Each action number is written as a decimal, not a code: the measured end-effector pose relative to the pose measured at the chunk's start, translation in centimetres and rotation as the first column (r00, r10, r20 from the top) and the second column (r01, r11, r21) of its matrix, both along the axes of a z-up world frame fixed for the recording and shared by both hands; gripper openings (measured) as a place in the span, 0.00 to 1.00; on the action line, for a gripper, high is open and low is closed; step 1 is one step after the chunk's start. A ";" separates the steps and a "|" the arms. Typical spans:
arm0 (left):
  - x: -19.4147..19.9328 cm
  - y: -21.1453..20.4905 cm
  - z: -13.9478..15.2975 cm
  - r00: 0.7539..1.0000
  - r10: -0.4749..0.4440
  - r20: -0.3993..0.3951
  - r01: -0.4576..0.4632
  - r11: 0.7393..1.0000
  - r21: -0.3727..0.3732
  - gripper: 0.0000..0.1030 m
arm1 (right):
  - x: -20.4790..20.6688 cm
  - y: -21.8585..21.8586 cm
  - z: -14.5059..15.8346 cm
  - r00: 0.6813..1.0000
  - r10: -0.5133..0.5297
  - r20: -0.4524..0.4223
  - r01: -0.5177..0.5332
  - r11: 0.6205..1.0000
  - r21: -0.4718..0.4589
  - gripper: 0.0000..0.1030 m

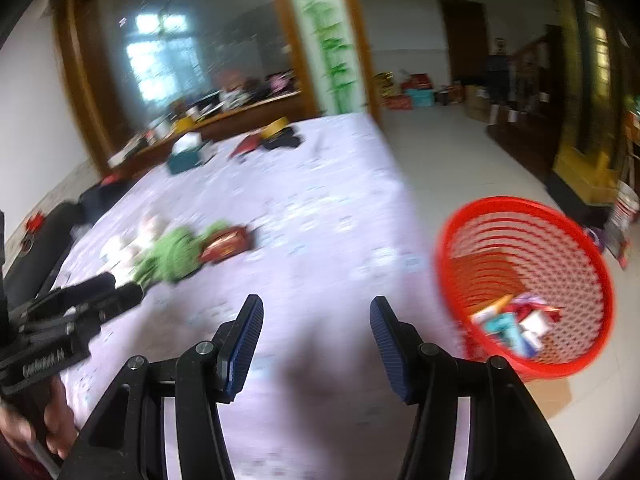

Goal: Collect trash
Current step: 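Grasp the white spray bottle with the left tool while the right tool grasps the green towel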

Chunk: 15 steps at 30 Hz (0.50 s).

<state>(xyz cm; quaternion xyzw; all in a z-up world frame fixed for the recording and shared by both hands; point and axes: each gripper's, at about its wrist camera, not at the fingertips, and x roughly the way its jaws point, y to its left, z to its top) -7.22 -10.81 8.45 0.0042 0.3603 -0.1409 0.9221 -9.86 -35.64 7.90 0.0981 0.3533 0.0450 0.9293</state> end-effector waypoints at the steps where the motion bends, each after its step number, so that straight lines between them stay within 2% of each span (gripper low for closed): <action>1: 0.2 1.9 -0.2 0.999 0.035 -0.004 -0.035 0.999 0.004 0.64 | 0.2 1.1 -0.1 1.000 0.025 -0.006 -0.025 1.000 -0.002 0.58; 4: 0.9 7.3 -0.9 0.989 0.148 -0.010 -0.147 0.989 0.023 0.65 | 0.4 3.2 0.0 0.997 0.071 -0.012 -0.071 0.997 -0.014 0.58; 8: 2.3 12.0 -2.4 0.969 0.243 -0.036 -0.241 0.969 0.052 0.65 | 0.8 5.4 -0.1 0.994 0.110 -0.016 -0.110 0.993 -0.039 0.58; 12: 4.3 13.7 -4.5 0.968 0.224 -0.115 -0.220 0.974 0.050 0.65 | 1.0 6.6 -0.4 0.990 0.138 -0.032 -0.139 0.989 -0.049 0.58; 15: 4.6 13.7 -5.2 0.968 0.216 -0.132 -0.211 0.976 0.050 0.63 | 1.0 6.9 -0.4 0.988 0.152 -0.041 -0.154 0.987 -0.050 0.58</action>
